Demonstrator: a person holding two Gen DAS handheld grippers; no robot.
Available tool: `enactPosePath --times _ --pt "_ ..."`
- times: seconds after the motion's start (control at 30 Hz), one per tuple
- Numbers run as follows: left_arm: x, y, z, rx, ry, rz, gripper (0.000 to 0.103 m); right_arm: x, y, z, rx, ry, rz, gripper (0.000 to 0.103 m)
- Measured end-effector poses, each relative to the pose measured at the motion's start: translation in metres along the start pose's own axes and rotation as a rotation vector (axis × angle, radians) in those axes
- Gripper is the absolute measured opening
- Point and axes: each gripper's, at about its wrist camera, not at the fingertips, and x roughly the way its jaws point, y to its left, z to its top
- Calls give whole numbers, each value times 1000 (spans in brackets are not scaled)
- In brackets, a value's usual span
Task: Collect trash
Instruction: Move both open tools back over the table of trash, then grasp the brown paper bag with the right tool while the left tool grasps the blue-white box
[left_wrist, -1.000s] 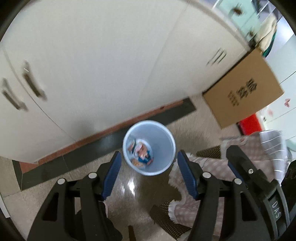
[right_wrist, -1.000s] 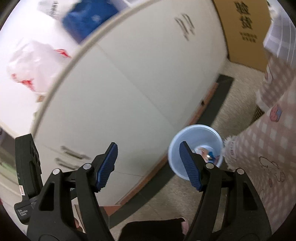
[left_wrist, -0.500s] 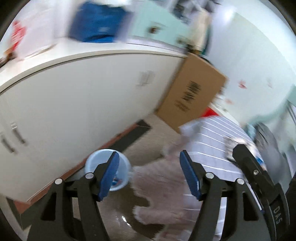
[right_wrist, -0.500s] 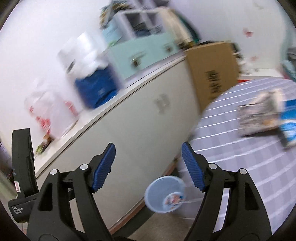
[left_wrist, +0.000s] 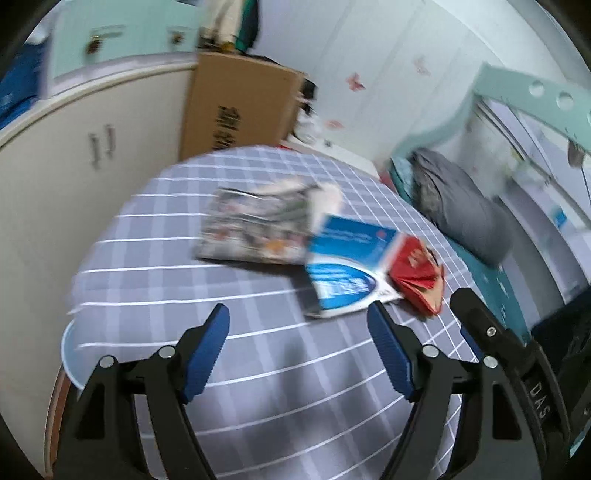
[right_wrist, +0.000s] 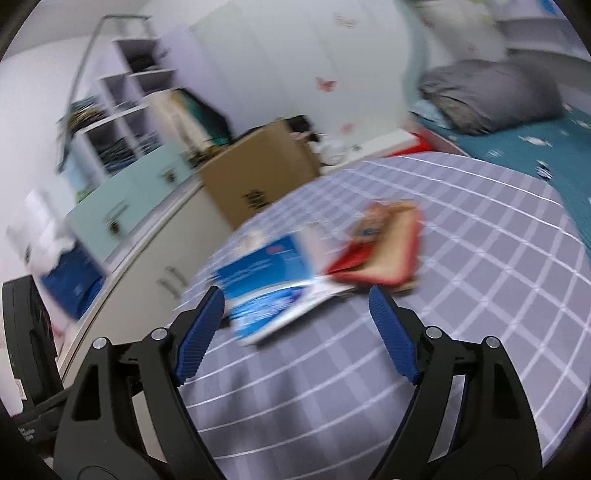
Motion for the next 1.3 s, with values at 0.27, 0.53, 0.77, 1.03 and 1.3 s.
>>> enactPosePath --times 0.27,0.53,0.77,1.03,1.3 --pt "50 -21 3 12 57 5 75 25 -53 22 126 32 -31 86" --pt "67 -23 12 26 73 11 72 74 -57 40 126 114 -29 87" --pt "77 -32 16 27 85 -31 46 84 -58 41 84 147 -40 69" --pt "53 -32 16 -23 51 -167 16 60 -69 41 91 112 1 64" --pt "13 -35 8 -31 4 -245 5 23 -56 46 44 51 17 64"
